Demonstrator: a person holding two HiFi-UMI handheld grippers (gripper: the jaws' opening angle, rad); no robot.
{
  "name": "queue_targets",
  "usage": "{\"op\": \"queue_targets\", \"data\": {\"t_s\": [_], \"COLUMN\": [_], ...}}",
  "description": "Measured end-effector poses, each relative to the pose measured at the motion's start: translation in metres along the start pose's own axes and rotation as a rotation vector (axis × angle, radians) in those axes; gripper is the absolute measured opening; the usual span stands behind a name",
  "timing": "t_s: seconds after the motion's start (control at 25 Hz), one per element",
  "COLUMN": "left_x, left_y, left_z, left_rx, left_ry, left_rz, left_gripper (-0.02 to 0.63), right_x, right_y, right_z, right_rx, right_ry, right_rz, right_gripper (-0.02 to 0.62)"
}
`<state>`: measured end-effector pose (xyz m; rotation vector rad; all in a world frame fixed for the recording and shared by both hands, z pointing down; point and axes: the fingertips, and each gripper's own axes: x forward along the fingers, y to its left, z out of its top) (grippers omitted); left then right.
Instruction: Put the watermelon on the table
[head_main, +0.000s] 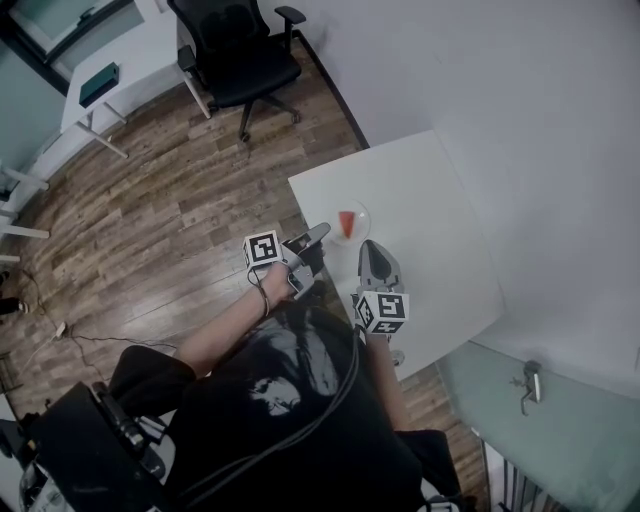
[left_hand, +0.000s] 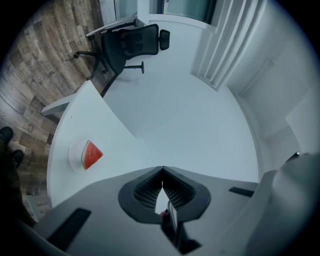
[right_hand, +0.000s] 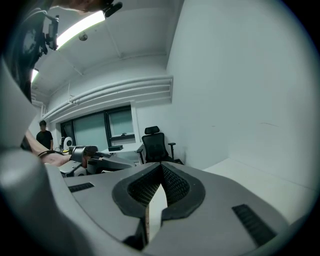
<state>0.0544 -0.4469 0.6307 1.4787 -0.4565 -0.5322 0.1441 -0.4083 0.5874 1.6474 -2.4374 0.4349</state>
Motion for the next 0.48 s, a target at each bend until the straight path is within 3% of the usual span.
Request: {"op": "queue_targets", "data": {"t_s": [0.24,0.48], "left_x": [-0.005,-0.007], "left_y": [0.013,0.001], "left_z": [-0.006,-0.011], "left_rx": [-0.022,-0.02], "left_ry": [0.029,0.028], "left_rz": [0.034,-0.004], "left_gripper": [0.006,0.006], "right_x": [-0.004,-0.012], "right_y": [0.005,0.006], "right_z": [-0.004,-0.009], "right_rx": [0.009,0.024], "right_ry": [0.008,0.013], "right_rz": [-0.001,-0.012], "right_gripper": [0.011,0.011]}}
